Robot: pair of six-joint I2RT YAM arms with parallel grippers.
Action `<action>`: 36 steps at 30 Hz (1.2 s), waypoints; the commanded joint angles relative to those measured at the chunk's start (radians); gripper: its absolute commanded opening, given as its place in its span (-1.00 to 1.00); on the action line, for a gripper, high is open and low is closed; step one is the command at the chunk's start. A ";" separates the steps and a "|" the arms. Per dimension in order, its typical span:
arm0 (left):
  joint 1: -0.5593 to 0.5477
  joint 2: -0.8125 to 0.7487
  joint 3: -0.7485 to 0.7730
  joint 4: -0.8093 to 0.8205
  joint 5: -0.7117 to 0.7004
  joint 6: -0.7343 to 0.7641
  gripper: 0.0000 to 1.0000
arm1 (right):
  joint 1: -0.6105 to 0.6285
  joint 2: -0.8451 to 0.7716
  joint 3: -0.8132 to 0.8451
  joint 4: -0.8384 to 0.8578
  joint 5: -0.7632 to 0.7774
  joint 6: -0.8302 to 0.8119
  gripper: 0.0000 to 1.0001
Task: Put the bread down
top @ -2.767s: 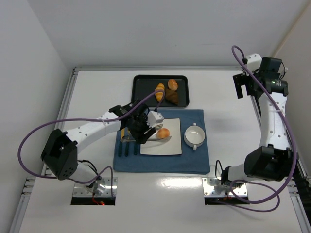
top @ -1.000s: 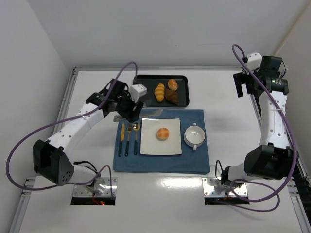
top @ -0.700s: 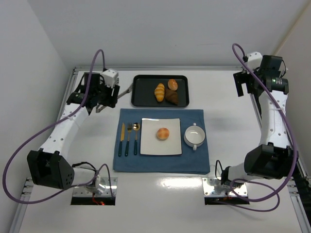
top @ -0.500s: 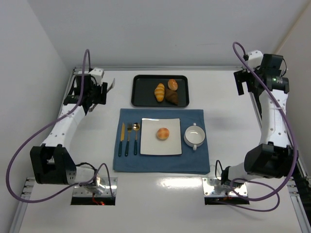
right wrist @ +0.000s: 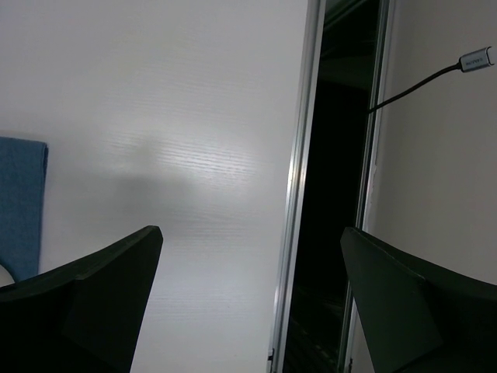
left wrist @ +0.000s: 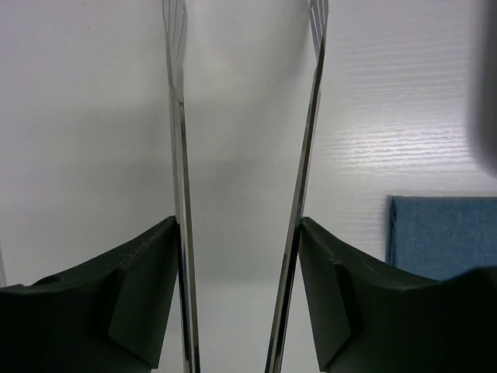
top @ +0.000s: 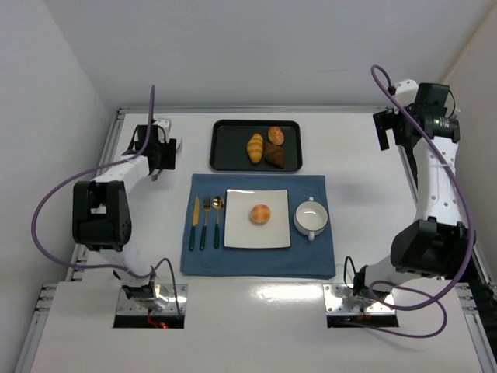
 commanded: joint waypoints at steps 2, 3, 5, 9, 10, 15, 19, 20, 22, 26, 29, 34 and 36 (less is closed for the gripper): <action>0.005 0.072 0.058 0.101 -0.011 -0.002 0.13 | -0.003 0.004 0.030 0.016 0.023 -0.009 1.00; 0.005 0.083 0.067 0.101 -0.011 -0.002 0.13 | -0.003 0.013 0.030 0.016 0.023 -0.009 1.00; 0.005 0.094 0.067 0.101 -0.020 -0.002 0.13 | -0.003 0.013 0.021 0.016 0.023 -0.009 1.00; 0.005 0.138 0.080 0.110 -0.029 -0.002 0.13 | -0.003 0.022 0.030 0.016 0.032 -0.009 1.00; 0.005 0.160 0.080 0.101 -0.029 -0.002 0.13 | -0.003 0.033 0.030 0.016 0.032 -0.009 1.00; 0.014 0.239 0.129 0.061 -0.015 -0.002 0.13 | 0.006 0.033 0.021 0.016 0.032 -0.009 1.00; 0.014 0.272 0.152 0.031 0.005 -0.013 0.13 | 0.006 0.033 0.009 0.016 0.023 -0.009 1.00; 0.014 0.281 0.161 0.031 0.005 -0.013 0.16 | 0.006 0.033 -0.002 0.016 0.023 -0.009 1.00; 0.023 0.305 0.175 0.022 0.005 -0.013 0.18 | 0.006 0.022 -0.002 0.016 0.023 -0.009 1.00; 0.034 0.327 0.210 -0.002 0.014 -0.033 0.18 | 0.006 0.022 -0.011 0.016 0.023 -0.009 1.00; 0.034 0.303 0.210 -0.002 0.034 -0.045 0.28 | 0.006 0.022 -0.011 0.016 0.023 -0.009 1.00; 0.034 0.261 0.210 -0.020 0.057 -0.054 0.43 | 0.006 0.022 -0.021 0.025 0.014 -0.009 1.00; 0.034 0.252 0.210 -0.031 0.066 -0.054 0.48 | 0.006 0.022 -0.021 0.025 0.003 -0.009 1.00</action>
